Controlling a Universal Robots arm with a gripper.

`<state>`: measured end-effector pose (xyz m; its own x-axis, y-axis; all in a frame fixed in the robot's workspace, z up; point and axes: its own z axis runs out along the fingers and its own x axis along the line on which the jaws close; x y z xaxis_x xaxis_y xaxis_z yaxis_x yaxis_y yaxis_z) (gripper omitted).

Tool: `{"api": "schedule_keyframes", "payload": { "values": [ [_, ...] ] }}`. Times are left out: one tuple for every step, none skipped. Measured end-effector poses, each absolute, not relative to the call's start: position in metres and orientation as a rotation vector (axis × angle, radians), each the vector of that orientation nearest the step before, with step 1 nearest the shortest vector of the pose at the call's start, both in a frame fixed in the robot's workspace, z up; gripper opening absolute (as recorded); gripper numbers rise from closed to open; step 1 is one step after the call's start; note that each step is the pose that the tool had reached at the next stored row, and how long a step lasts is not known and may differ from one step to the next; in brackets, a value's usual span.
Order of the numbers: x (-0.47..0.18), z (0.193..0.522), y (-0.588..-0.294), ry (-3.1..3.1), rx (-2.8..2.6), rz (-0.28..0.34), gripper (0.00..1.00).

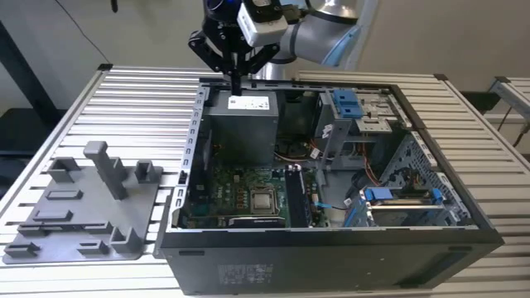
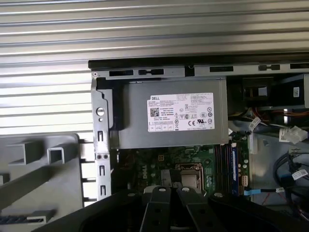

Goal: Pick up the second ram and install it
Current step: 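Reach for the second ram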

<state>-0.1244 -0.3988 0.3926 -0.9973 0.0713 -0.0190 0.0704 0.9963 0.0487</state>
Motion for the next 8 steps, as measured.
{"api": "schedule_keyframes", "payload": {
  "values": [
    [-0.126, 0.393, -0.399, 3.118, 0.11, 0.075, 0.11],
    [-0.127, 0.393, -0.399, 3.118, 0.11, 0.075, 0.11],
    [-0.129, 0.393, -0.399, 3.118, 0.11, 0.075, 0.11],
    [-0.13, 0.393, -0.399, 3.118, 0.11, 0.075, 0.11],
    [-0.132, 0.393, -0.399, 3.118, 0.109, 0.075, 0.11],
    [-0.133, 0.393, -0.399, 3.118, 0.109, 0.075, 0.11],
    [-0.135, 0.393, -0.399, 3.118, 0.108, 0.075, 0.11],
    [-0.136, 0.393, -0.399, 3.118, 0.108, 0.075, 0.11]
  ]
}}
